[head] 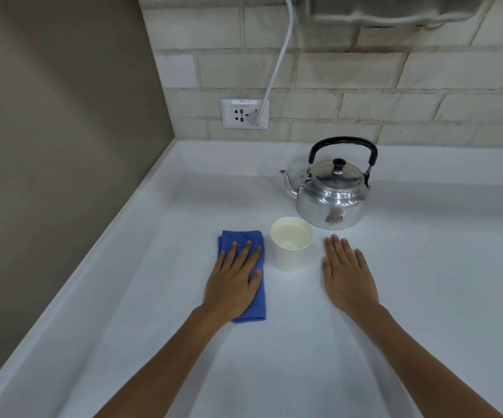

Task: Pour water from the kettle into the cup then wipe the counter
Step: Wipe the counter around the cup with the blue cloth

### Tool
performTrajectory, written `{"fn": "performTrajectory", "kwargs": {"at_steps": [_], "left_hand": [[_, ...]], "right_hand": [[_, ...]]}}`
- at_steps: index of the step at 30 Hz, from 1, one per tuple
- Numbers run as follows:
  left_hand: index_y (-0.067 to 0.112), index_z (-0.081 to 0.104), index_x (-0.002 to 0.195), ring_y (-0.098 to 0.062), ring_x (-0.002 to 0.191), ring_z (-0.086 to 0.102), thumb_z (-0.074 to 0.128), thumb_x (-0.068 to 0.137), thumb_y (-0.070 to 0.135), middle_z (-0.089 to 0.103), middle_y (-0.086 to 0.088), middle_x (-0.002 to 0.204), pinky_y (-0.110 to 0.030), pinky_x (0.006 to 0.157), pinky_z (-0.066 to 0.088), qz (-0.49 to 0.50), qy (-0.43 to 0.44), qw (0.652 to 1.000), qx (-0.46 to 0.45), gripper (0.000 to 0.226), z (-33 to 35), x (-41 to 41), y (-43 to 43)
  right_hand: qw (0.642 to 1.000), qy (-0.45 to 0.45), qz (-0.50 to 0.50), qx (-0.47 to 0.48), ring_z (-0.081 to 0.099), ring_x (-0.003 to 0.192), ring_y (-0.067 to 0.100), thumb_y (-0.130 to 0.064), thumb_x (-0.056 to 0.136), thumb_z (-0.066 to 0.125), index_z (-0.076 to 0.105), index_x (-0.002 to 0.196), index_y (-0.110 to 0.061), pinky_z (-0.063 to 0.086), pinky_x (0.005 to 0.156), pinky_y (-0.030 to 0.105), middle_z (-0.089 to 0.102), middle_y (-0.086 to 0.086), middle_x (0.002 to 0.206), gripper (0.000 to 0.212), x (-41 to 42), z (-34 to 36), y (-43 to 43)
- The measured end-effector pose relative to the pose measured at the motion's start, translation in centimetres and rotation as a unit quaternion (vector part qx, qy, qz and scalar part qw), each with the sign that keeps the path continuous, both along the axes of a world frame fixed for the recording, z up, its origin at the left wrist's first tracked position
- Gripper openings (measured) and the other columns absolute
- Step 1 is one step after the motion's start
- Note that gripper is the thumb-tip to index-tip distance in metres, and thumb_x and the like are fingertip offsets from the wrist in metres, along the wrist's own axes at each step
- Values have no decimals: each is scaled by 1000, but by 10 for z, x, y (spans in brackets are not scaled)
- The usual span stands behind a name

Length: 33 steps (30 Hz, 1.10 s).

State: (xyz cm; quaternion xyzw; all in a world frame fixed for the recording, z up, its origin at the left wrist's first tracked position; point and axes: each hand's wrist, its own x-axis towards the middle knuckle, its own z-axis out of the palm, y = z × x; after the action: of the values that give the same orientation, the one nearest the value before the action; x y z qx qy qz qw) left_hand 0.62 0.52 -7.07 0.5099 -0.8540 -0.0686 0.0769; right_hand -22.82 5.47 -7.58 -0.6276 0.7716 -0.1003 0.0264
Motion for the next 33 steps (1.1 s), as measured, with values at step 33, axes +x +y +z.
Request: {"fn": "performTrajectory", "kwargs": {"at_steps": [33], "left_hand": [[18,14,146,-31,143,8,25,97,29,12,-6,157,-47,117,9,4,-14,1000,20,52,9,-59,-180]], "right_hand": [[1000,-26,-11,-9,-6,144,13,-30,97,13,-2,145,-19,-6,117,33,-1,-3,158,52,5,4,0]]}}
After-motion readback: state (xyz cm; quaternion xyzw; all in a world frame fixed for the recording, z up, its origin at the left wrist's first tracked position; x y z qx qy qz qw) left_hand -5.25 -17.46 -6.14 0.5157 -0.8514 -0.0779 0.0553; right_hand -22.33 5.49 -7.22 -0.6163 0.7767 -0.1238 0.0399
